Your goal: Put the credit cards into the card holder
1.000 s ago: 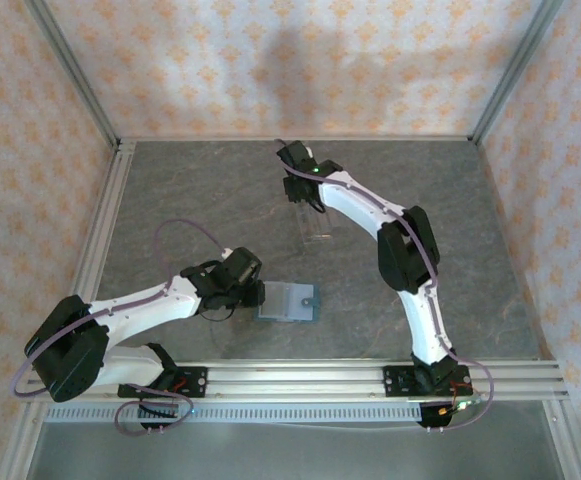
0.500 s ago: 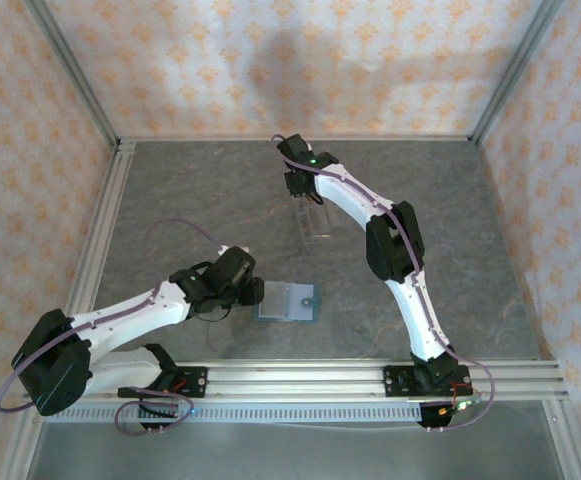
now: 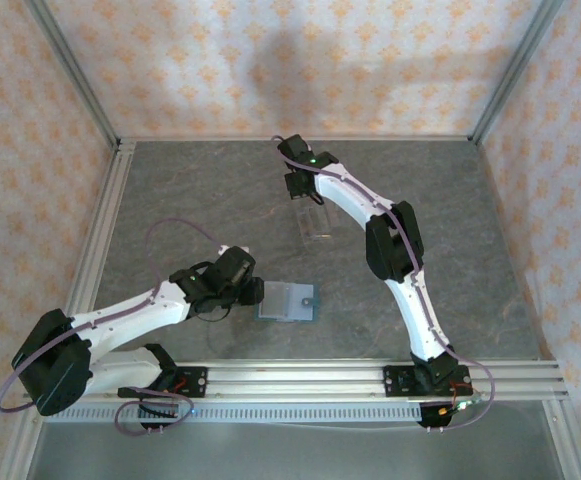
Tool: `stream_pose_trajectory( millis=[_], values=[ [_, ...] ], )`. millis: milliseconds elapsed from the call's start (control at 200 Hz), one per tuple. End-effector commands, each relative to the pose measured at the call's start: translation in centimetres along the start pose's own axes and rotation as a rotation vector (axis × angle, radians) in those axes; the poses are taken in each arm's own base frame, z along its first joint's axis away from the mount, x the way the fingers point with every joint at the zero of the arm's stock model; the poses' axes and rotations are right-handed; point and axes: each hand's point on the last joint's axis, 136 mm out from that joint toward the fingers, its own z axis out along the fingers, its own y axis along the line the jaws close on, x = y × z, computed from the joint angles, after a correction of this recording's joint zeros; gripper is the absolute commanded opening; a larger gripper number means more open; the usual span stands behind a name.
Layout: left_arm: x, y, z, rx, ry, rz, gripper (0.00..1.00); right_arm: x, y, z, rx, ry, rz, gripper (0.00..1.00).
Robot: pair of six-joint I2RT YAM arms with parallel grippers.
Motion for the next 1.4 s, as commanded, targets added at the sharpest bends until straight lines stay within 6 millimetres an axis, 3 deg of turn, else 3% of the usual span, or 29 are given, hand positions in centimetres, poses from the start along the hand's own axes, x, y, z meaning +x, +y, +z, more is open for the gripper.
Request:
stream_pose_trajectory(
  millis=[0, 135, 340, 575, 786, 906, 1076, 1396],
  values=[
    [-0.4, 0.8, 0.1, -0.031, -0.026, -0.002, 0.41, -0.2, -0.2, -0.1, 0.008, 0.009, -0.021, 0.06],
    [-0.3, 0.9, 0.1, -0.037, -0.024, -0.001, 0.41, -0.8, -0.3, -0.9, 0.014, -0.003, -0.040, 0.00],
    [-0.2, 1.0, 0.6, -0.041, -0.017, -0.004, 0.42, -2.9, -1.2, -3.6, 0.038, -0.056, -0.042, 0.00],
    [-0.3, 0.3, 0.9, -0.027, -0.001, -0.002, 0.47, -5.0, -2.5, -9.5, 0.053, -0.158, 0.002, 0.00],
    [-0.9, -0.1, 0.8, -0.035, 0.004, 0.013, 0.49, -4.6, -2.7, -15.1, 0.026, -0.278, 0.046, 0.00],
    [-1.0, -0.4, 1.0, -0.037, 0.017, 0.021, 0.50, -3.2, -2.8, -18.0, -0.019, -0.326, 0.102, 0.00],
    [-1.1, -0.9, 1.5, -0.038, 0.040, 0.035, 0.57, 0.8, -2.2, -20.3, -0.105, -0.358, 0.159, 0.00],
    [-1.4, -0.9, 2.5, -0.096, 0.081, 0.084, 0.57, 10.2, 0.1, -20.5, -0.353, -0.364, 0.255, 0.00]
  ],
)
